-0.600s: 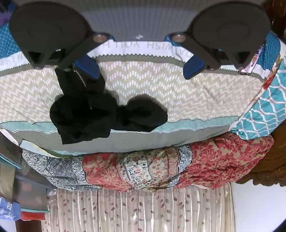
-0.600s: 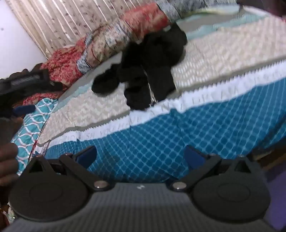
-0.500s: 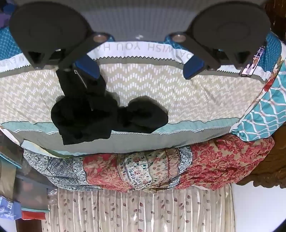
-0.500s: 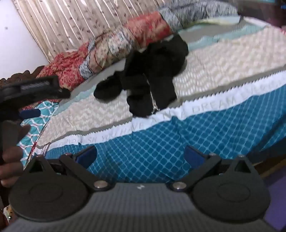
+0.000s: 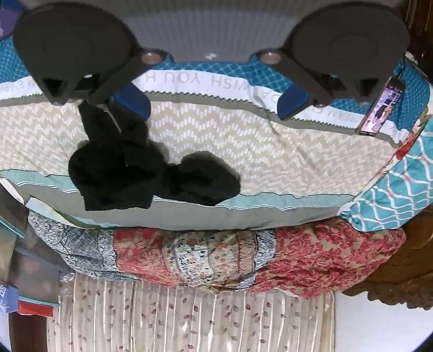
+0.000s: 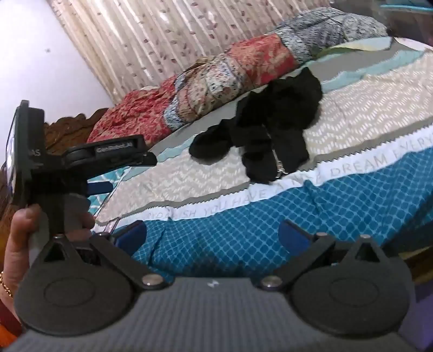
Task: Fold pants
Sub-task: 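Move both tools toward the crumpled black pants on the bed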
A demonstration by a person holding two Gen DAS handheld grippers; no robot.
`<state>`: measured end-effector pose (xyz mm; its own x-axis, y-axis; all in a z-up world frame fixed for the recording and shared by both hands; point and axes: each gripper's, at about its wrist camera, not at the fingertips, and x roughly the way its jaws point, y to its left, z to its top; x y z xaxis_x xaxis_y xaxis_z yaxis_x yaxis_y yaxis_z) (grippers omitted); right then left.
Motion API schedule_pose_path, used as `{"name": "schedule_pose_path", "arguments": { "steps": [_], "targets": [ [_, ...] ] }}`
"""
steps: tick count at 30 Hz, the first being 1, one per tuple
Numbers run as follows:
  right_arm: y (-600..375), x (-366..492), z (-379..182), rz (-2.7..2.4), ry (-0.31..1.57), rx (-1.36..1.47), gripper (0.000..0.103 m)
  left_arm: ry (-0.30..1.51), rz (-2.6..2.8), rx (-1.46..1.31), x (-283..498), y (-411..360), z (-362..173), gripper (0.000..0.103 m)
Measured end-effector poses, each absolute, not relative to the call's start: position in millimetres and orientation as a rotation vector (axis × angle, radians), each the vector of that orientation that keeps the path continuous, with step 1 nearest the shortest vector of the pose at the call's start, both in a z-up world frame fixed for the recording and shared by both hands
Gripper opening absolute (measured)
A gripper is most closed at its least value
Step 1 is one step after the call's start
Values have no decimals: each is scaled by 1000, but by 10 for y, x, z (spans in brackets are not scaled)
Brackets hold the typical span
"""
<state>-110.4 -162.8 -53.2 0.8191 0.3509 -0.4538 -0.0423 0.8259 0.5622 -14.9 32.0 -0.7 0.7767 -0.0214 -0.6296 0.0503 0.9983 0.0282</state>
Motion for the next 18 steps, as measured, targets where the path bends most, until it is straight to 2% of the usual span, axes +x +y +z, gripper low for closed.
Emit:
{"name": "schedule_pose_path", "arguments": {
  "steps": [6, 8, 10, 11, 13, 14, 16, 18],
  "targets": [
    [-1465, -1182, -750, 224, 585, 554, 103, 670, 6, 80, -131, 405, -119, 103],
    [-1435, -1167, -762, 224, 592, 546, 100, 688, -1, 77, -116, 453, -183, 103],
    [-1438, -1147, -759, 217, 604, 540, 82, 720, -23, 47, -83, 525, -234, 103],
    [-1446, -1137, -770, 210, 609, 543, 77, 731, -25, 30, -66, 569, -266, 103],
    [-1473, -1104, -803, 198, 630, 557, 56, 753, -19, 6, -17, 649, -343, 103],
    [-1482, -1077, -810, 192, 642, 560, 51, 765, -17, 1, 15, 685, -380, 103],
    [-1524, -998, -841, 184, 656, 565, 31, 787, -12, -9, 68, 764, -455, 103],
    [-1566, -886, -848, 159, 642, 552, 25, 807, -15, -25, 109, 836, -521, 103]
  ]
}}
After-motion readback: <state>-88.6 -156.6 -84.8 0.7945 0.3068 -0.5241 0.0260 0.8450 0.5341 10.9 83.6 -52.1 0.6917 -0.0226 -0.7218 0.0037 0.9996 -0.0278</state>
